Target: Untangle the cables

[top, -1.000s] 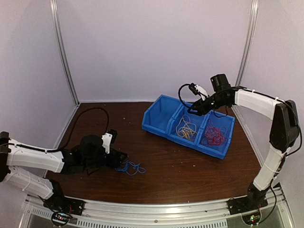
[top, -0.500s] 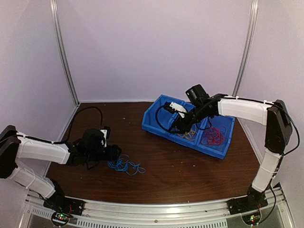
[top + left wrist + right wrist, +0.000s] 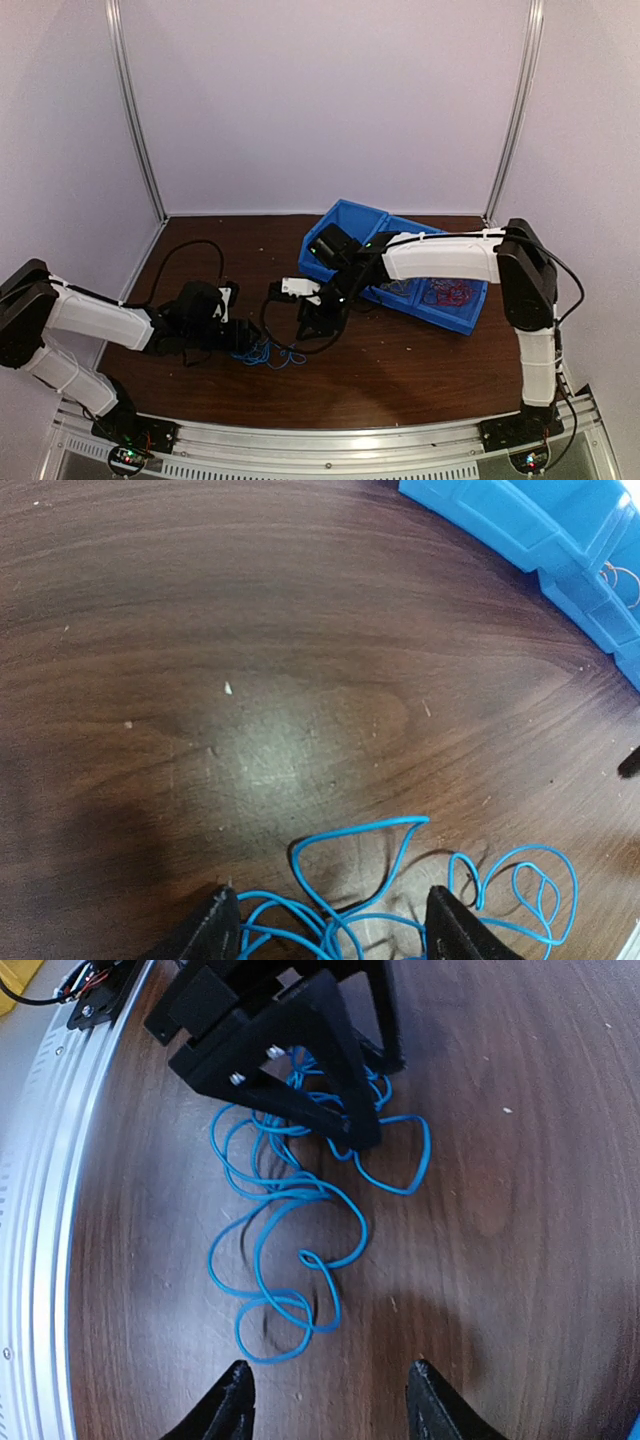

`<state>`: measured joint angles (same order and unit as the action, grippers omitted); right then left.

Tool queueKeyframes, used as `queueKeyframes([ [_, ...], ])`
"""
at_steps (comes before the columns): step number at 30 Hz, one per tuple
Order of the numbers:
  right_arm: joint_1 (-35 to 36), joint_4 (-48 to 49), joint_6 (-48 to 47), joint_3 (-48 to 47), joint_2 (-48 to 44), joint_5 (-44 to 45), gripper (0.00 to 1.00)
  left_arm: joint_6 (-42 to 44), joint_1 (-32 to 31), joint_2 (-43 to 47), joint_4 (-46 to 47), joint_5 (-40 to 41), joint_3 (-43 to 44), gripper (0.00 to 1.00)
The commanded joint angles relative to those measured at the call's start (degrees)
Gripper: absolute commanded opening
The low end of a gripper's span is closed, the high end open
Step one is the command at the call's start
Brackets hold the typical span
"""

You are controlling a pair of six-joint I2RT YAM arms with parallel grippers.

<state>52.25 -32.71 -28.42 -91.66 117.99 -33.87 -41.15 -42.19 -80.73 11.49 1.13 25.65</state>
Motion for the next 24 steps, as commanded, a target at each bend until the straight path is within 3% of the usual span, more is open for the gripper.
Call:
queueKeyframes([
  [1, 3.34, -1.81, -1.00, -7.19, 5.20, 3.37, 0.52, -1.01, 0.10, -0.29, 3.43, -3.71, -0.25, 0.64],
  [8, 5.10, -0.14, 0.77, -9.44, 10.32, 6.78, 0.48, -0.43, 0.10, 0.32, 2.14, -4.39, 0.03, 0.64],
  [11, 5.14, -0.17, 1.40, -9.23, 10.57, 5.99, 0.34, -0.17, 0.10, 0.44, 1.71, -4.22, -0.35, 0.64],
  [16, 5.21, 1.00, 3.53, -7.76, 6.81, 4.82, 0.00, 0.59, 0.10, 1.54, 1.48, -3.64, -0.54, 0.64],
  [20, 5.13, 0.49, 6.19, -6.66, 1.61, 0.68, 0.00, 6.67, -0.75, 9.92, 2.10, -2.89, -2.23, 0.64],
  [24, 5.14, -0.77, 7.38, -6.77, -2.35, -0.80, 0.00, 14.46, -2.48, 25.94, 4.70, -2.07, -7.70, 0.64],
])
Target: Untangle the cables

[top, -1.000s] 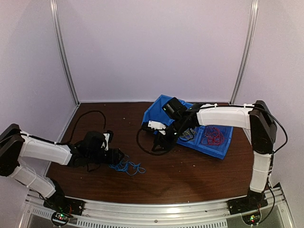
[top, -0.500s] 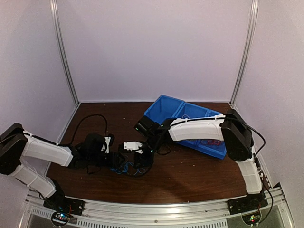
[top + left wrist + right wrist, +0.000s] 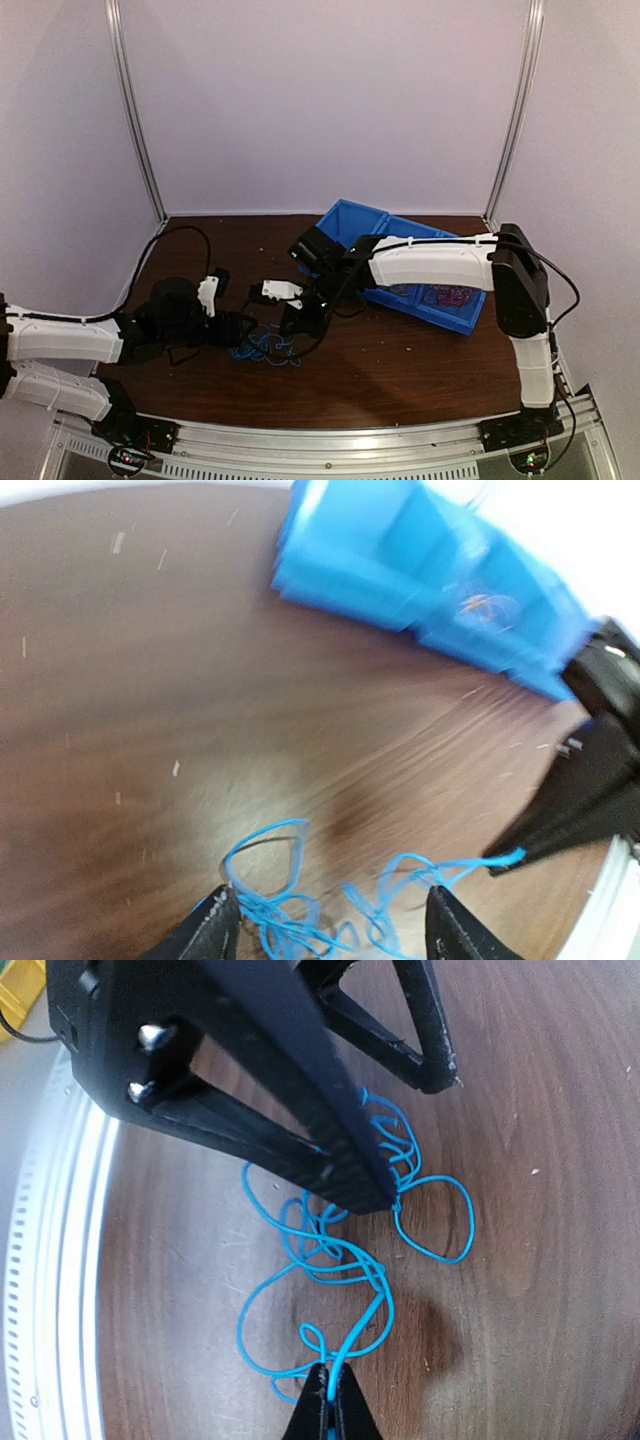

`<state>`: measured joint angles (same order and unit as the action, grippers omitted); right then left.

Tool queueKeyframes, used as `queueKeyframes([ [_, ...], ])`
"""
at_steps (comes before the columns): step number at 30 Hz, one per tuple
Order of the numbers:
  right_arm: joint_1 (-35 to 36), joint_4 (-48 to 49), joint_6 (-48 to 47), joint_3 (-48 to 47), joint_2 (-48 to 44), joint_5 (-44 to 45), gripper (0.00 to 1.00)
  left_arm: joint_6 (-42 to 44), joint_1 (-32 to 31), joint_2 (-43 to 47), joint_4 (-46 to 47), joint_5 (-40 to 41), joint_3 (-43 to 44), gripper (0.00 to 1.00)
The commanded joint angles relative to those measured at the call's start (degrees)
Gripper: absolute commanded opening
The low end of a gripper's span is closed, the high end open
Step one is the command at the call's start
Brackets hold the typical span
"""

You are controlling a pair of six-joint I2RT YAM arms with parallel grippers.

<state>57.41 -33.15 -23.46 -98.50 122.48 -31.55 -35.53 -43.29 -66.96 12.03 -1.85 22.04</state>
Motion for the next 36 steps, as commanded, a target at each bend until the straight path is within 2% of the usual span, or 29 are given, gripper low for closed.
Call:
queueKeyframes([
  [1, -0.03, -0.61, 2.58, -0.04, -7.42, -3.07, 0.00, 10.46, -1.56, 15.73, 5.84, 0.06, -5.69, 0.64],
  [5, -0.18, -1.30, 3.04, -0.08, -8.74, -3.39, 0.00, 12.44, -2.25, 24.60, 11.69, -2.65, -10.58, 0.62],
  [10, -0.24, -1.51, 3.93, -1.09, -9.11, -4.35, 0.00, 15.09, -2.96, 20.74, 16.17, -3.08, -10.25, 0.62],
  [13, -0.19, -2.02, 4.05, -2.20, -9.60, -4.68, 0.00, 16.56, -3.74, 14.90, 22.65, -3.77, -9.69, 0.60],
  [18, -0.26, -1.65, 4.14, -2.12, -11.65, -5.22, 0.00, 19.30, -4.61, 0.39, 32.41, -6.51, -5.47, 0.48],
  [20, -0.28, -1.35, 3.98, -1.72, -12.54, -4.99, 0.00, 19.59, -4.99, -5.69, 35.41, -6.64, -3.18, 0.39],
  [21, -0.34, -1.42, 3.77, -1.77, -12.99, -4.99, 0.00, 19.20, -5.09, -9.48, 36.81, -5.92, -2.32, 0.31],
  [23, -0.52, -2.20, 3.07, -2.48, -14.02, -5.33, 0.00, 18.23, -5.14, -14.67, 38.74, -4.15, -0.81, 0.25],
  [28, -1.44, -9.07, 1.12, -11.03, -18.08, -11.05, 0.00, 14.25, -5.05, -24.47, 45.51, -0.45, -0.23, 0.20],
  [31, -1.97, -13.85, -2.85, -15.34, -21.71, -13.25, 0.00, 13.36, -4.44, -31.11, 50.38, -2.18, 0.61, 0.17],
  [36, -6.30, -15.55, -4.09, -18.90, -22.97, -15.58, 0.00, 10.91, -3.54, -40.70, 54.01, -5.70, 3.22, 0.13],
])
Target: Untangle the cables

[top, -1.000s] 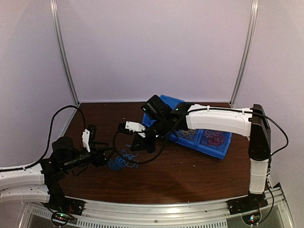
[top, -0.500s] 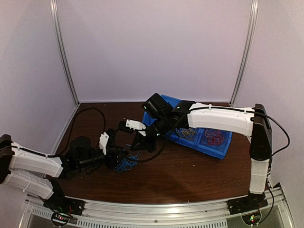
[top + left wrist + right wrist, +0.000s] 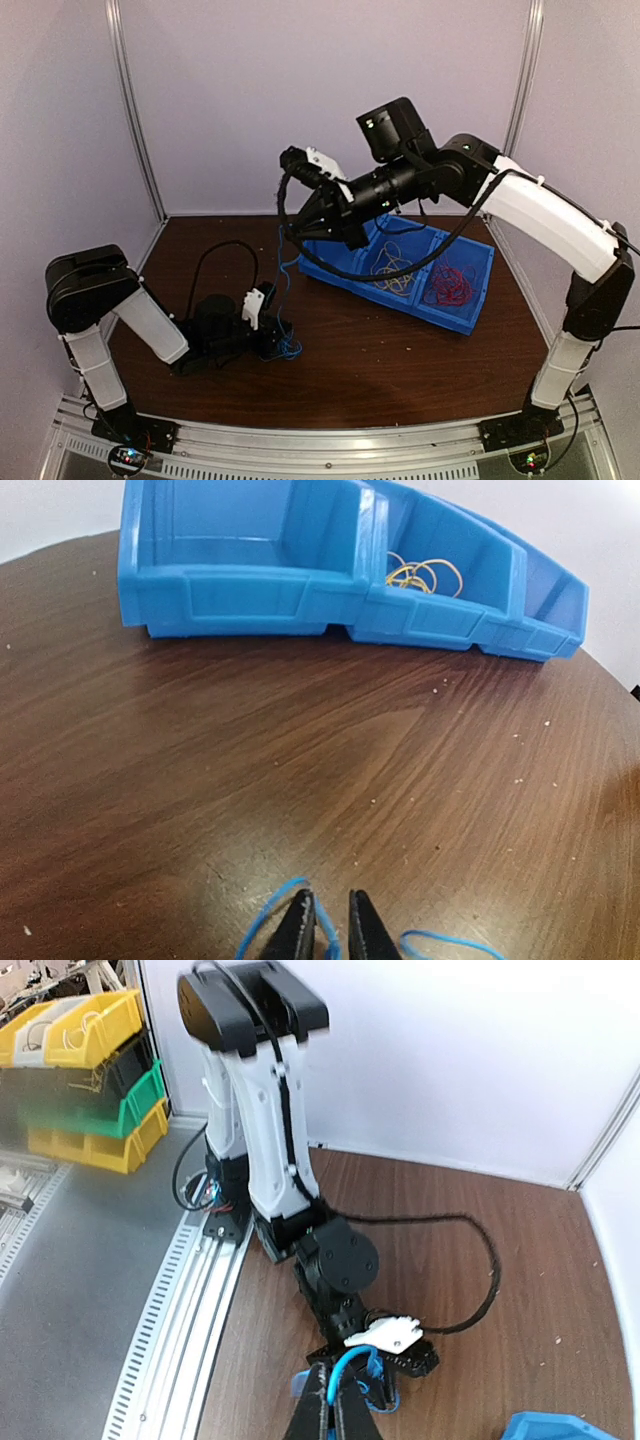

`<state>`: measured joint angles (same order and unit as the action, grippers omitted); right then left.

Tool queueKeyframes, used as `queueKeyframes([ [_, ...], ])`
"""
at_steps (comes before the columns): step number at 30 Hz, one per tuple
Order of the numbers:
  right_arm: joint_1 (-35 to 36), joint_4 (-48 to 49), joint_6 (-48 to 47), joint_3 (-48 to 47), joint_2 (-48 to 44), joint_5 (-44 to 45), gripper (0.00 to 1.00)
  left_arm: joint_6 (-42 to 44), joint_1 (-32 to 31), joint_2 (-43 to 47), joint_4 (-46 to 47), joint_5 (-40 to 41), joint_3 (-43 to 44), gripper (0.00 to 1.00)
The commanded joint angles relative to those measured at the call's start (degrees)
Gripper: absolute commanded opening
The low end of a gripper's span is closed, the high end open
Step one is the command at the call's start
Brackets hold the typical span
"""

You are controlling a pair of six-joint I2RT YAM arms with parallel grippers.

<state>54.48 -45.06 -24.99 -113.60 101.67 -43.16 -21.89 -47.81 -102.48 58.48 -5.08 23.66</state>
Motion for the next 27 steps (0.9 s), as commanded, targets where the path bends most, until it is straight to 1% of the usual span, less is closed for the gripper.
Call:
queueKeyframes([
  [1, -4.79, -3.61, -2.60, -4.99, -2.51, -4.52, 0.00, -3.40, 1.19, -6.20, 8.60, -2.67, 1.43, 0.13],
  [4, -8.29, -3.90, -2.15, -6.95, -2.63, -6.46, 0.00, -5.07, 1.66, -7.32, 11.03, -2.72, 0.29, 0.12],
  [7, -11.24, -4.05, -1.97, -7.84, -3.13, -8.33, 0.00, -5.63, 1.68, -6.85, 10.67, -2.24, -0.33, 0.12],
  [14, -13.84, -1.86, -0.84, -7.17, -2.34, -6.46, 0.00, -5.80, 1.67, -2.78, 8.29, -2.23, -0.73, 0.14],
  [20, -15.29, 4.52, 1.68, -1.91, -1.96, -2.18, 0.00, -5.14, 1.43, 5.61, 1.22, -1.73, 0.33, 0.31],
  [27, -18.77, 13.07, 4.93, 4.10, -0.89, 3.48, 0.00, -4.76, 1.14, 17.35, -13.39, 2.04, 2.53, 0.45],
])
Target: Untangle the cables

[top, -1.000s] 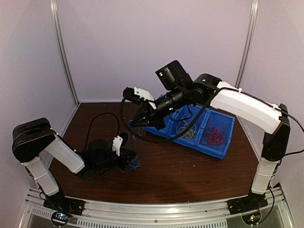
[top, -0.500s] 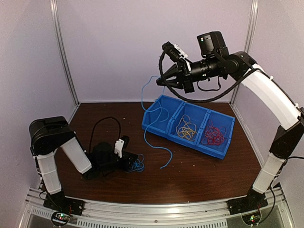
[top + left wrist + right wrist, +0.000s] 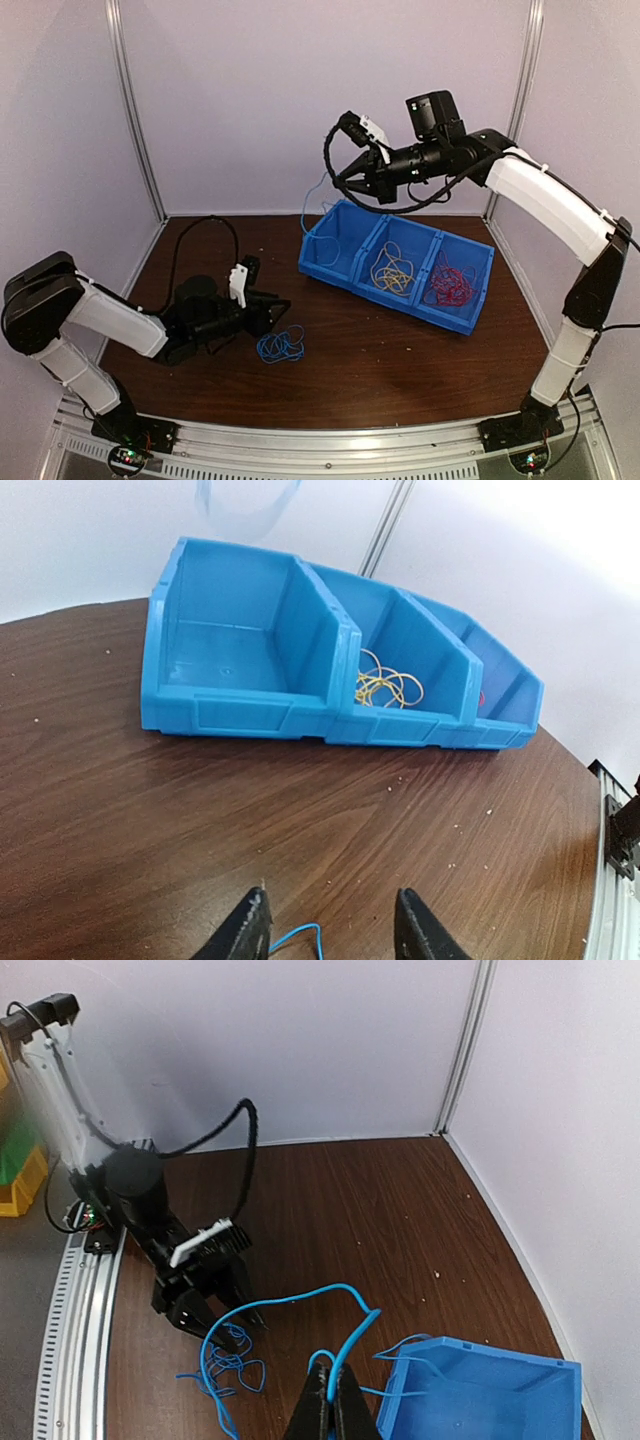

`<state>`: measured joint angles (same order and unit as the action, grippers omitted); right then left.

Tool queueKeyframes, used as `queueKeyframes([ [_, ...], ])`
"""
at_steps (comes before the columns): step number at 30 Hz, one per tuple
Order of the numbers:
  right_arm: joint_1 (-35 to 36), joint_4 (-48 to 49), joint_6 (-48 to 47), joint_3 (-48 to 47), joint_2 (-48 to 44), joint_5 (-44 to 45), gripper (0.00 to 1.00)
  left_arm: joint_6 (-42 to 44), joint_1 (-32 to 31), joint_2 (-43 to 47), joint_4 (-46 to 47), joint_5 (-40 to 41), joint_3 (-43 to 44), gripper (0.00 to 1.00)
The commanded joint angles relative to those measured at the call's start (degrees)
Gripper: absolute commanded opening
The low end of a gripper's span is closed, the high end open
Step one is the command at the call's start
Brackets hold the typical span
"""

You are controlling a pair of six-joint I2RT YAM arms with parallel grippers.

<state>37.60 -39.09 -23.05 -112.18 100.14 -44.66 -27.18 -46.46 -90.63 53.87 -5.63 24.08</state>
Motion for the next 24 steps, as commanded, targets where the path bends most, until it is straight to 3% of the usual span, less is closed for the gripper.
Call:
queueKeyframes([
  [1, -2.32, 9.22, 3.96, 3.75, 0.72, 6.88, 0.00, 0.68, -0.21, 7.13, -10.26, 3.01, 2.19, 0.46],
  [7, -4.24, 13.98, 6.64, 7.42, 2.30, 11.36, 0.00, 0.54, -0.30, 15.46, -16.84, 6.57, 0.86, 0.48],
  [13, -5.76, 15.23, 8.57, 4.68, 6.07, 14.06, 0.00, 0.98, -0.30, 21.91, -20.02, 9.90, -1.43, 0.49],
  [24, -7.99, 15.15, 9.88, 0.81, 13.50, 21.62, 0.00, 0.06, -0.29, 24.47, -22.27, 12.13, -3.18, 0.49],
])
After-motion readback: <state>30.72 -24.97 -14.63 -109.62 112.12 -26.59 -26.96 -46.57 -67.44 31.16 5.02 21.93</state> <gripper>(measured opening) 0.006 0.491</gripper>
